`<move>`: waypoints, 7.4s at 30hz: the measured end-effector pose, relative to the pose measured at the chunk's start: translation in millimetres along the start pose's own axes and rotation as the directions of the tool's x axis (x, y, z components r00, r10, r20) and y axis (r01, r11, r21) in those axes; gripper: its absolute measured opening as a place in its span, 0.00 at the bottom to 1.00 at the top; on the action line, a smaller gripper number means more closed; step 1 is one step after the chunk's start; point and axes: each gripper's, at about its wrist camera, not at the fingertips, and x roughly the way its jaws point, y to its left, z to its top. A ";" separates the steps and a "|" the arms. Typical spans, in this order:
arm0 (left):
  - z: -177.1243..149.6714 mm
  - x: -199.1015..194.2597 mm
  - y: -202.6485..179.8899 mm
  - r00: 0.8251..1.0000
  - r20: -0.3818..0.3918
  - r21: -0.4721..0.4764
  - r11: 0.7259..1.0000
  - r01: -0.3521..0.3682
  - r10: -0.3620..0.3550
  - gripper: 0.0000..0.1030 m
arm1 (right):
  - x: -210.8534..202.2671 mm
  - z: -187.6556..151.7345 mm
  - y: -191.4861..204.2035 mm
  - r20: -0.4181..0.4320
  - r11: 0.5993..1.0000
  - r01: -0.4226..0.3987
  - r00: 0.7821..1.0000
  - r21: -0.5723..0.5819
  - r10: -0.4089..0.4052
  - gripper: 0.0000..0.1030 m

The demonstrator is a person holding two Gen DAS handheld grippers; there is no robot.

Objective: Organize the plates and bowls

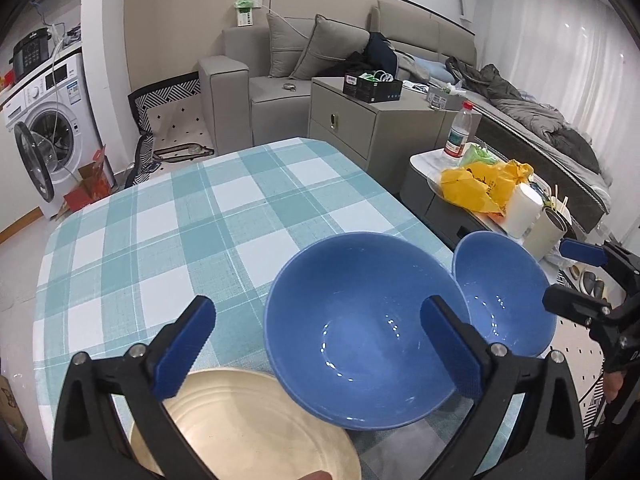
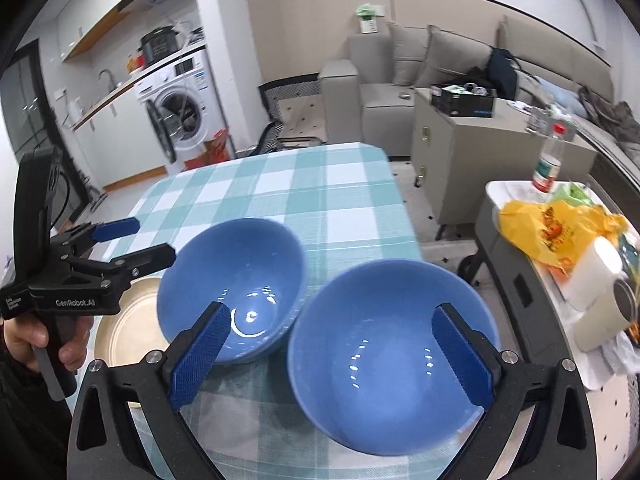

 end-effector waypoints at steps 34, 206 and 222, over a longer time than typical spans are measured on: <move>-25.2 5.6 -87.3 0.992 -0.042 0.061 0.991 0.117 -0.115 1.00 | -10.5 -39.1 -92.4 -0.024 0.966 0.144 0.990 0.213 -0.142 0.99; 9.8 -39.3 -8.3 0.995 0.098 0.088 0.996 -0.019 0.010 0.35 | -21.3 31.3 48.8 0.150 0.996 -0.085 0.985 -0.013 0.086 0.25; -16.7 -17.1 9.5 0.998 0.050 0.032 0.998 -0.049 0.047 0.35 | 30.2 10.2 59.2 0.051 0.992 -0.119 0.991 -0.031 0.121 0.25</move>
